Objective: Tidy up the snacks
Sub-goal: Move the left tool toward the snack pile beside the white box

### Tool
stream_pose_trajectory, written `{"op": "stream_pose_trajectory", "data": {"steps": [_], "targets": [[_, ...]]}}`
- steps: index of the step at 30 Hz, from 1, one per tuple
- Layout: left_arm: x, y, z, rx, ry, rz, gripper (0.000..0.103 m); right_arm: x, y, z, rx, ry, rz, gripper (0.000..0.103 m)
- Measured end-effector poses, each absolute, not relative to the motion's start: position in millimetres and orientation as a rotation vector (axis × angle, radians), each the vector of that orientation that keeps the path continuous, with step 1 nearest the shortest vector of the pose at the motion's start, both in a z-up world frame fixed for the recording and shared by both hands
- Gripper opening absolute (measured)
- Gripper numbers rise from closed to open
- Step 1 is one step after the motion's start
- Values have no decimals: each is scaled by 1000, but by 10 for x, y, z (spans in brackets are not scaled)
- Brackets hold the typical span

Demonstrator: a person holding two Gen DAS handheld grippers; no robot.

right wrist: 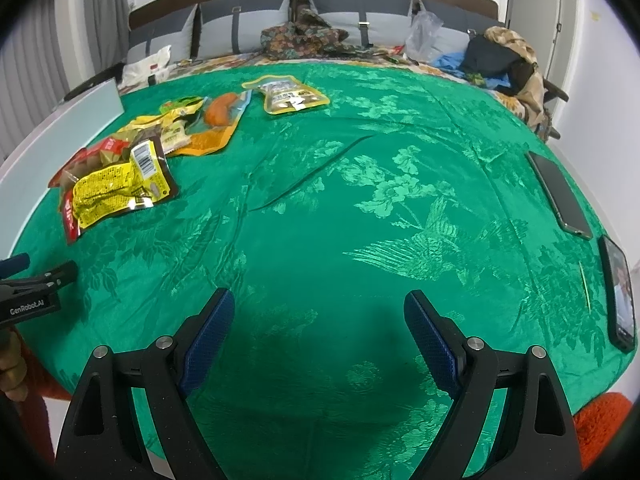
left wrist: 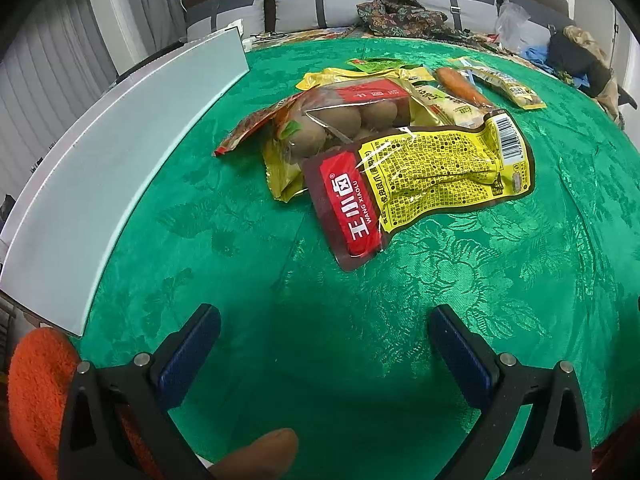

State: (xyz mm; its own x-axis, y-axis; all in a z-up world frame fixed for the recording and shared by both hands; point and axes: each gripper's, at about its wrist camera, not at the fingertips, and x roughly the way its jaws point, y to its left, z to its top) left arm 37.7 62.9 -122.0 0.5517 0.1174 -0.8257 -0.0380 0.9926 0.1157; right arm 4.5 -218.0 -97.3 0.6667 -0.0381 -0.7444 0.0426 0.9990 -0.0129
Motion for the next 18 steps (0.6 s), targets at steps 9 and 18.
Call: {"op": "stream_pose_trajectory", "data": {"steps": [9,18], "targets": [[399,701,-1248,31,995,70,103,60,-2164,-1010,2,855,-38,89],[408,718,-1258,12,1000,63,103,70,-2151,-1034,-4,865,-32,89]]}}
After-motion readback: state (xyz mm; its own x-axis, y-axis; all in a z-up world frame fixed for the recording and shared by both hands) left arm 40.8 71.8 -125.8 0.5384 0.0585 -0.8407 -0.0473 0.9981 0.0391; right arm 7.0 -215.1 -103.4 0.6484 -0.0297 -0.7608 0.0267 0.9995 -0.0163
